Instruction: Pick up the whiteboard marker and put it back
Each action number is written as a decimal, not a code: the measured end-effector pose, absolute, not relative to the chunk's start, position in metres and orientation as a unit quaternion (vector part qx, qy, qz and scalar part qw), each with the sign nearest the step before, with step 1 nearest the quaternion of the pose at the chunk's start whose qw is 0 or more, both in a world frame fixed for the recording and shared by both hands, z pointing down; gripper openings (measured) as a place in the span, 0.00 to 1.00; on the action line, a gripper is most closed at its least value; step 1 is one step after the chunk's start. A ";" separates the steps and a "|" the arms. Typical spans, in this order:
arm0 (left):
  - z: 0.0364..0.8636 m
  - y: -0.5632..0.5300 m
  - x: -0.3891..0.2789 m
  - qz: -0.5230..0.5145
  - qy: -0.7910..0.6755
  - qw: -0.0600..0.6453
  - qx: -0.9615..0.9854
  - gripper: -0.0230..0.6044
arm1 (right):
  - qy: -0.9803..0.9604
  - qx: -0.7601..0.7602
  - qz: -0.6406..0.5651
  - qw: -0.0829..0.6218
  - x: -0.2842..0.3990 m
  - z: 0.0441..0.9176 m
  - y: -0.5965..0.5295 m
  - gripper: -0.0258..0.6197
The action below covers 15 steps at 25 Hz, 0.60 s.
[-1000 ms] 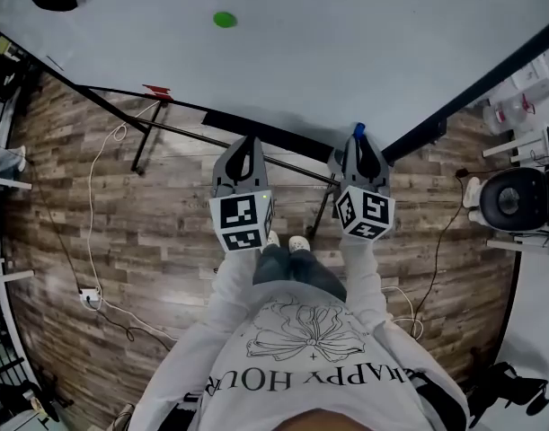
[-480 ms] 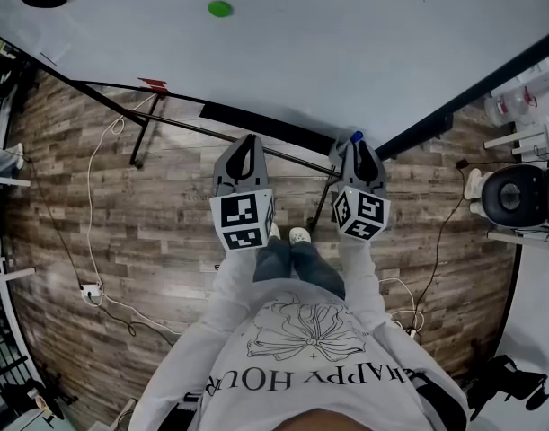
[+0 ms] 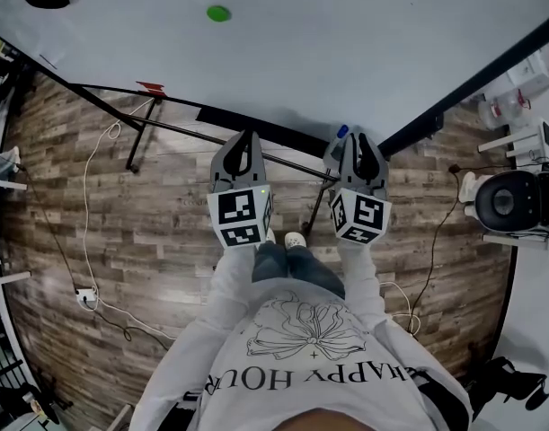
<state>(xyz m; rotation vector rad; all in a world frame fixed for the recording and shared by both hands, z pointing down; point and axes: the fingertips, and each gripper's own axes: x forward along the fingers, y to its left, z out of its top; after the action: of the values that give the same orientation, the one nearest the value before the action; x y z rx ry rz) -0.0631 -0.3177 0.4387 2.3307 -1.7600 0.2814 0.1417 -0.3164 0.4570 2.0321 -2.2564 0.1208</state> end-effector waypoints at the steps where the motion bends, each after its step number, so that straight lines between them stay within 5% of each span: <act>1: 0.434 -0.318 -0.064 0.092 -0.598 0.100 0.790 0.06 | -0.743 0.667 0.034 0.047 0.139 0.449 -0.317 0.15; 15: 0.365 -0.317 -0.090 0.044 -0.633 0.039 0.772 0.06 | -0.769 0.638 -0.024 -0.020 0.110 0.361 -0.330 0.11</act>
<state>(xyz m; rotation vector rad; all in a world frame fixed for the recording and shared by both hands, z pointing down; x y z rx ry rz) -0.0903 -0.3169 0.3646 2.3666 -1.9411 0.1353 0.1096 -0.3296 0.3607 2.0318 -2.4477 -0.0776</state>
